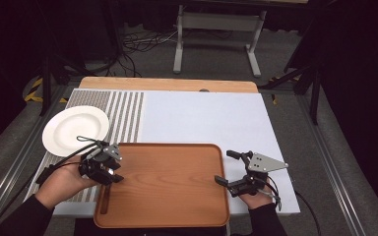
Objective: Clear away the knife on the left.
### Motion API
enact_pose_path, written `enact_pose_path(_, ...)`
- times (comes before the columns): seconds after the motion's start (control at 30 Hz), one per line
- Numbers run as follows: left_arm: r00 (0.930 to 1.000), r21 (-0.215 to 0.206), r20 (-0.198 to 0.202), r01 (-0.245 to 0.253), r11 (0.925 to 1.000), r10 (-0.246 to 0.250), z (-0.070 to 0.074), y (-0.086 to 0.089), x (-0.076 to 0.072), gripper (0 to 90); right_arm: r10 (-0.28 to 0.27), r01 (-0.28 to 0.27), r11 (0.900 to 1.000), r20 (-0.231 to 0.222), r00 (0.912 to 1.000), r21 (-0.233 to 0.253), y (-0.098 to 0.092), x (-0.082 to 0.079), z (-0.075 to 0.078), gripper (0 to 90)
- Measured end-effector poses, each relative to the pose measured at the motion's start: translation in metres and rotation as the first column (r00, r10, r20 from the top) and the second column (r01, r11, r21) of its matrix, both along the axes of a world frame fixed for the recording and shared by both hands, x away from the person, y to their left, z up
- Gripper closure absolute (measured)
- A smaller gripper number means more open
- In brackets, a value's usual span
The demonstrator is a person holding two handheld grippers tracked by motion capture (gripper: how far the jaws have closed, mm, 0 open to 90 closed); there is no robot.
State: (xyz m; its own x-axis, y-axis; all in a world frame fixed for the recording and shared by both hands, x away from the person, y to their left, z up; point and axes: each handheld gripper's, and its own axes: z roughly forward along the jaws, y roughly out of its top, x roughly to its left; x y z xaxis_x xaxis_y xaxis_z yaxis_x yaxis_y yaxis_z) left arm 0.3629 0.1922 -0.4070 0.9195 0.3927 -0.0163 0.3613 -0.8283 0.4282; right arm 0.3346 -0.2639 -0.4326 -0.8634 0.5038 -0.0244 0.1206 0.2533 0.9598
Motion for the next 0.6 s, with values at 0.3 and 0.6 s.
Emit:
enact_pose_path(0.3,0.9892,-0.166,0.144,-0.006,0.9861,0.031,0.018,0.018,-0.009,18.6,-0.005,0.005,1.0,0.007,1.0,-0.003,-0.001,0.001,0.001,4.3)
enact_pose_path(0.6,0.9754,-0.321,0.207,-0.007,0.9469,0.077,0.024,0.037,-0.017,7.9,-0.008,0.008,1.0,0.009,0.9999,-0.005,-0.002,0.001,0.002,4.2)
